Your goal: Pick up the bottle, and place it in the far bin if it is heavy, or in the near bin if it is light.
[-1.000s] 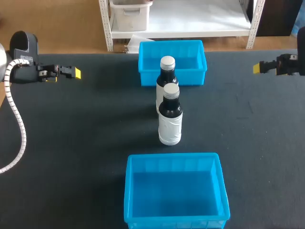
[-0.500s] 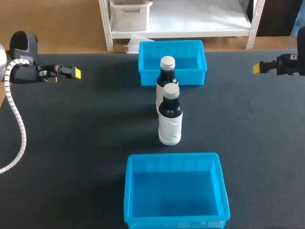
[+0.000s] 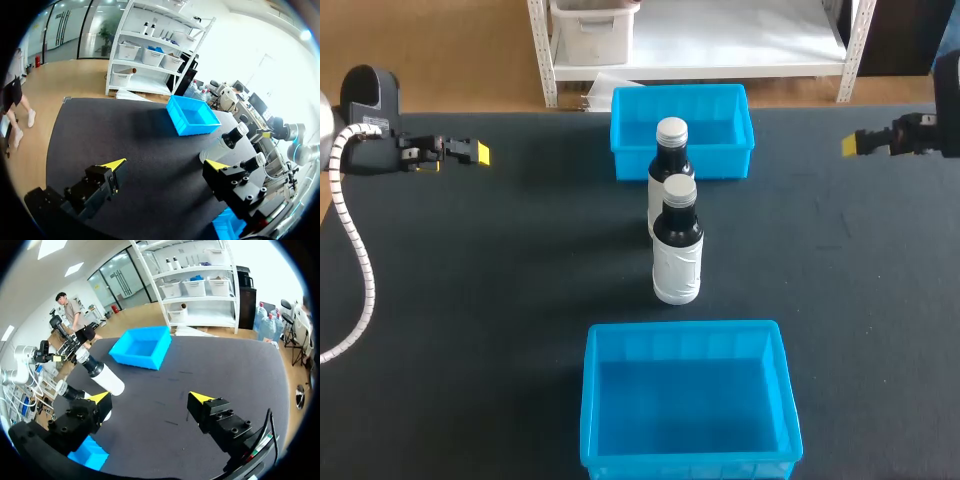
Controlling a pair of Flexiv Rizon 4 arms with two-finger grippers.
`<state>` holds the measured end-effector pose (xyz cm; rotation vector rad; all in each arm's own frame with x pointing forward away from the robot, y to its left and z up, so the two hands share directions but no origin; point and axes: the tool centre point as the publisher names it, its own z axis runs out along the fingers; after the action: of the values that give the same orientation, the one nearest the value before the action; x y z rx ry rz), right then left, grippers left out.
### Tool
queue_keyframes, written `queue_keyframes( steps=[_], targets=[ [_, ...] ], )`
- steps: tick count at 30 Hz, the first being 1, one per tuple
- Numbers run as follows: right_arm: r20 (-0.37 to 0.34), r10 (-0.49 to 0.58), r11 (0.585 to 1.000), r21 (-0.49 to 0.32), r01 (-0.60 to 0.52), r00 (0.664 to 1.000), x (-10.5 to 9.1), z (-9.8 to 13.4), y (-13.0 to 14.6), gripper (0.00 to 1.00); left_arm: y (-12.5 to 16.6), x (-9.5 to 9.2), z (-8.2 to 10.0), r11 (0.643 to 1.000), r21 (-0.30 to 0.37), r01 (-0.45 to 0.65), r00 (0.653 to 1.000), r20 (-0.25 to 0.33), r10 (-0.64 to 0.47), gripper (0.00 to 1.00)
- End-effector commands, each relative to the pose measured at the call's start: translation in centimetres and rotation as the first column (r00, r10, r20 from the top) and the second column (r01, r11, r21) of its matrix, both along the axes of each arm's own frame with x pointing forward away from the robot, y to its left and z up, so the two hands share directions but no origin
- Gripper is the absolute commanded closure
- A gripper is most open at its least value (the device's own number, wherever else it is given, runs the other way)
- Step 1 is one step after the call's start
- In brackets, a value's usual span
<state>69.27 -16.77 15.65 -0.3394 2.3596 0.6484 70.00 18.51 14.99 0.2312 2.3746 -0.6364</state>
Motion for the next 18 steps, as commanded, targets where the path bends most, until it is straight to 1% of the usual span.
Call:
queue_keyframes(
  steps=[1,2,4,5,7,8,10,15,17,18],
  targets=[
    [0.068,0.324,0.909,0.254,-0.331,0.943,0.6,-0.6,-1.0,0.00,0.0,0.0,0.0,1.000,0.000,0.000,1.000,0.000,0.000,0.00],
    [0.059,0.329,0.907,0.259,-0.333,0.942,0.6,-0.6,-1.0,0.00,0.0,0.0,0.0,1.000,0.000,0.000,1.000,0.000,0.000,0.00],
    [0.059,0.368,0.888,0.274,-0.369,0.928,0.9,-0.7,-1.0,0.00,0.0,0.0,0.0,1.000,0.000,0.000,1.000,0.000,0.000,0.00],
    [0.060,0.369,0.884,0.285,-0.370,0.928,1.0,-0.7,-1.0,0.00,0.0,0.0,0.0,1.000,0.000,0.000,1.000,0.000,0.000,0.00],
    [0.103,0.412,0.846,0.326,-0.422,0.905,1.2,-0.6,-1.0,0.00,0.0,0.0,0.0,1.000,0.000,0.000,1.000,0.000,0.000,0.00],
    [0.102,0.420,0.840,0.334,-0.429,0.902,1.3,-0.5,-1.0,0.00,0.0,0.0,0.0,1.000,0.000,0.000,1.000,0.000,0.000,0.00],
    [0.127,0.462,0.809,0.344,-0.476,0.878,1.5,-0.5,-0.9,0.00,0.0,0.0,0.0,1.000,0.000,0.000,1.000,0.000,0.000,0.00],
    [0.150,0.543,0.749,0.359,-0.557,0.826,1.9,-0.7,-0.5,0.00,0.0,0.0,0.0,1.000,0.000,0.000,1.000,0.000,0.000,0.00],
    [0.154,0.563,0.736,0.353,-0.577,0.812,1.9,-0.7,-0.5,0.00,0.0,0.0,0.0,1.000,0.000,0.000,1.000,0.000,0.000,0.00],
    [0.154,0.563,0.736,0.353,-0.577,0.812,1.9,-0.7,-0.5,0.00,0.0,0.0,0.0,1.000,0.000,0.000,1.000,0.000,0.000,0.00]
  ],
)
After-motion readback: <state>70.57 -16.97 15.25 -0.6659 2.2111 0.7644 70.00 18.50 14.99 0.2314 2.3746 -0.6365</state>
